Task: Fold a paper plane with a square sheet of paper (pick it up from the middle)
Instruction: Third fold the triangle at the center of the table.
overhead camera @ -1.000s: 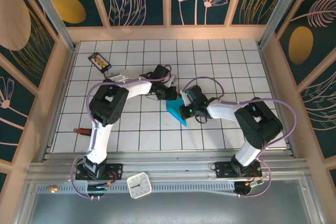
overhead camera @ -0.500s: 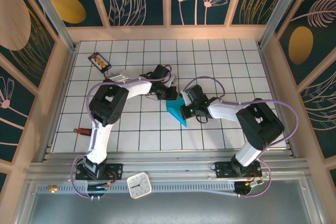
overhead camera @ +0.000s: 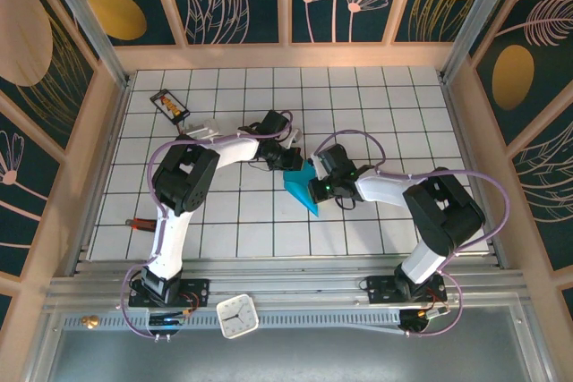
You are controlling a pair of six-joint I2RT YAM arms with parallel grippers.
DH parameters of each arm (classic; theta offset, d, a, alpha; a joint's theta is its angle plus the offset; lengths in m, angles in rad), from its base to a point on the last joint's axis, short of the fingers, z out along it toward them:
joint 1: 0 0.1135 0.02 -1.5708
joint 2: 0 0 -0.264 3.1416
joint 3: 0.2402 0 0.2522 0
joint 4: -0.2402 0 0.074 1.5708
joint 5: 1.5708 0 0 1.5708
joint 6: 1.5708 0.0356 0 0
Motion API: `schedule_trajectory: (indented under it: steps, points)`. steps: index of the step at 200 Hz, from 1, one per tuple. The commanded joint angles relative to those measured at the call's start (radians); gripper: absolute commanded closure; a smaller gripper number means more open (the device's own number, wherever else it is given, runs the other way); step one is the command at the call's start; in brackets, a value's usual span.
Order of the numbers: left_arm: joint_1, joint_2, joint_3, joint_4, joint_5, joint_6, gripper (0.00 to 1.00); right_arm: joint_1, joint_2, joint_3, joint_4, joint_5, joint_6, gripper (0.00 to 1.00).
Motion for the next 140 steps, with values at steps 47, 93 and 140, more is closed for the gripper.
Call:
schedule_trajectory:
  steps: [47, 93, 140]
  points:
    - [-0.009, 0.075, -0.011, -0.096, -0.072, 0.018, 1.0, -0.007, 0.012, 0.003, -0.015, -0.011, 0.006, 1.0]
    - [-0.01, 0.073, -0.011, -0.097, -0.071, 0.019, 1.0, -0.007, 0.022, 0.013, -0.014, -0.023, 0.004, 1.0]
    - [-0.009, 0.073, -0.013, -0.098, -0.071, 0.019, 1.0, -0.007, 0.042, 0.019, -0.028, -0.008, 0.01, 1.0]
